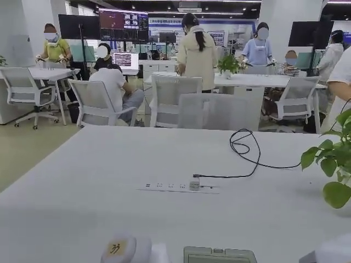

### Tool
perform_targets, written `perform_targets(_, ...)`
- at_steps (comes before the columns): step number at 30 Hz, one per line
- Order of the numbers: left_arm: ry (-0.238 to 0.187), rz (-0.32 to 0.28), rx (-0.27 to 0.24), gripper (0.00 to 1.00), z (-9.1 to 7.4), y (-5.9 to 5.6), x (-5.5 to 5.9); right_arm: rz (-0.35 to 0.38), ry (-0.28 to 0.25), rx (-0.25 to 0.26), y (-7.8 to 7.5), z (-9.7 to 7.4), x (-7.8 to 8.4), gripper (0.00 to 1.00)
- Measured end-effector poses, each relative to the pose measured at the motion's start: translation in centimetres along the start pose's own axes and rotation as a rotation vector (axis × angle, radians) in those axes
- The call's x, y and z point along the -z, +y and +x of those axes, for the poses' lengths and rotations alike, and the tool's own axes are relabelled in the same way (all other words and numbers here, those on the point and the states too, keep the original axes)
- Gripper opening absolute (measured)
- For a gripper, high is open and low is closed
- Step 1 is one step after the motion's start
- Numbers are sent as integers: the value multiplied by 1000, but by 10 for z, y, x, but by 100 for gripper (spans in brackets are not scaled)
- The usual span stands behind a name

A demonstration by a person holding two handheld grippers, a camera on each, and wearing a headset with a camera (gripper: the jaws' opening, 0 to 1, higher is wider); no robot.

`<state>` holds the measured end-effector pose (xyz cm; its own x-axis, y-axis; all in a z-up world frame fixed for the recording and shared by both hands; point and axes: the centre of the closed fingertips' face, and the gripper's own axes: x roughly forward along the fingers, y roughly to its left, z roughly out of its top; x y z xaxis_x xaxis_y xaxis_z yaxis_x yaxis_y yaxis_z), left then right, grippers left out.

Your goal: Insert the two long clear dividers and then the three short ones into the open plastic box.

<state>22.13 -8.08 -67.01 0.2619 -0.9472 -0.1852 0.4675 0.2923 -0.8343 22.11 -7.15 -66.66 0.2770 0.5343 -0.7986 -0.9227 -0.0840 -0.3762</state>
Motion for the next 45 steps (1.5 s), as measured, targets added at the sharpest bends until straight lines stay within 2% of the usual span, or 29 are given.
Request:
perform_targets(4,-13,-9,-7,0,-1,1,-1,1,-3,1,-1,0,-1,34)
perform_targets(7,-16,6,-14,0,-2,4,0,16,-14,1,-3,-2,-4,34)
perform_targets(9,-20,16,-15,0,-4,3,-1,38,-38,-4,-8,-7,-6,35)
perform_targets(11,-6,106,-14,0,-5,3,0,88,-73,-23,-10,-11,-10,35)
perform_targets(12,1,175,-10,0,-6,2,1,123,-105,-47,-12,-14,-12,35)
perform_targets(13,11,212,-10,0,-6,0,3,148,-123,-60,-14,-17,-14,34)
perform_targets(15,45,306,12,0,-7,-5,9,216,-165,-119,-18,-24,-15,30)
perform_targets(16,49,377,27,0,-8,-10,11,258,-196,-185,-15,-28,-17,28)
perform_targets(19,97,496,52,0,-10,-16,20,312,-255,-336,-6,-38,-23,22)
perform_targets(22,111,584,78,0,-12,-23,25,346,-272,-440,2,-43,-28,15)
perform_targets(25,110,646,108,0,-13,-30,27,332,-251,-525,11,-43,-26,14)
perform_targets(27,102,673,120,0,-13,-34,26,324,-240,-540,10,-41,-23,14)
perform_targets(30,88,685,128,0,-14,-37,25,317,-228,-571,18,-38,-27,14)
perform_targets(35,67,715,125,0,-15,-38,23,291,-209,-616,28,-33,-30,9)
perform_targets(45,43,729,127,0,-18,-38,21,275,-193,-635,31,-29,-30,3)
